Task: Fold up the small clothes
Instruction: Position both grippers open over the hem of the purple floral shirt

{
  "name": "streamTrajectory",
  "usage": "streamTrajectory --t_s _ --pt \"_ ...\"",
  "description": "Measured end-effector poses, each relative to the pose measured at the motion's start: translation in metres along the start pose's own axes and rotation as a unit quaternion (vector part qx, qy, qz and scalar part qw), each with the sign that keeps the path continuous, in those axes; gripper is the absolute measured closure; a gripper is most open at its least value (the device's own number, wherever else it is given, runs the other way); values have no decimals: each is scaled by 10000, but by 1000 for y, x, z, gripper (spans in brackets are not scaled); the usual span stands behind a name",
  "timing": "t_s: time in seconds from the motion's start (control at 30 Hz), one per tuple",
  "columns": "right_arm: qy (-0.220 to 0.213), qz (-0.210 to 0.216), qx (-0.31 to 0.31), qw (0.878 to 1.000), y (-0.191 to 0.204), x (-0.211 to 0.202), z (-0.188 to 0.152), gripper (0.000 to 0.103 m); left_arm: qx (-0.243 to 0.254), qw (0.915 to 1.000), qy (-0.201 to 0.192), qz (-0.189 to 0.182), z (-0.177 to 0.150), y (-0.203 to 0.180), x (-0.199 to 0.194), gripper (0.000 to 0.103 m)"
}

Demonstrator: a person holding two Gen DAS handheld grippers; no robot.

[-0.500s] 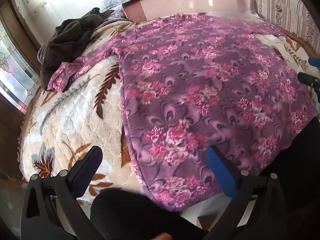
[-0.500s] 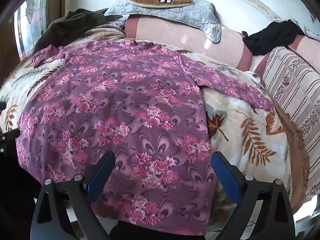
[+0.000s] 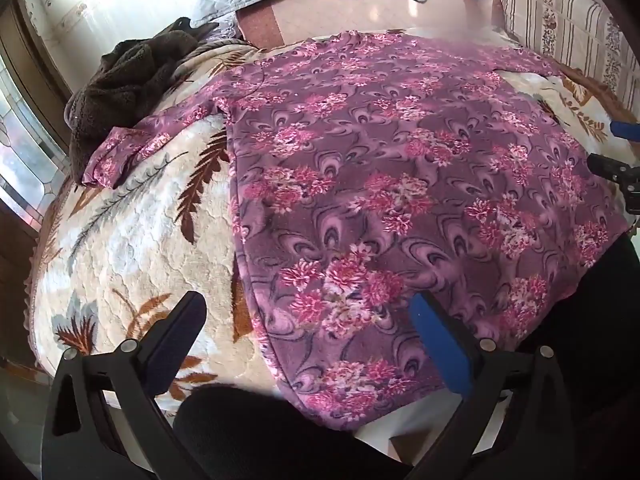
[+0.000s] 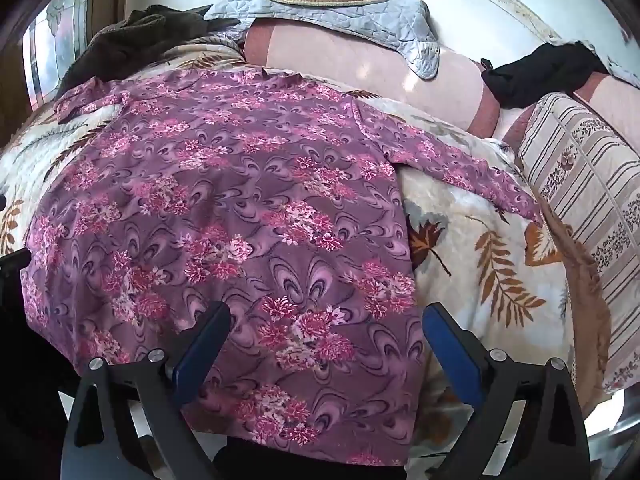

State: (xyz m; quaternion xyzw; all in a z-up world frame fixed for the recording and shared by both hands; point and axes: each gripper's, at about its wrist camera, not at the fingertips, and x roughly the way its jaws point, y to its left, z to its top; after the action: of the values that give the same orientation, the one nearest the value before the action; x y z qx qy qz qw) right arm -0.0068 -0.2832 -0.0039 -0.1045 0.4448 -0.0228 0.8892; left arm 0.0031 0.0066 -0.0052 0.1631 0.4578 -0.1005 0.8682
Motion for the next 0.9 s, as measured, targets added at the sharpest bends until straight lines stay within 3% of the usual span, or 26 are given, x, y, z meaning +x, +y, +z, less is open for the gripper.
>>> streamTrajectory --t_s 0.67,0.9 --pt "-112 120 121 9998 -18 -10 -16 6 192 9998 -35 18 4 -21 -18 0" --pt "-186 -48 -430 9989 -31 -16 -18 7 163 9999 2 -29 6 -25 -17 0"
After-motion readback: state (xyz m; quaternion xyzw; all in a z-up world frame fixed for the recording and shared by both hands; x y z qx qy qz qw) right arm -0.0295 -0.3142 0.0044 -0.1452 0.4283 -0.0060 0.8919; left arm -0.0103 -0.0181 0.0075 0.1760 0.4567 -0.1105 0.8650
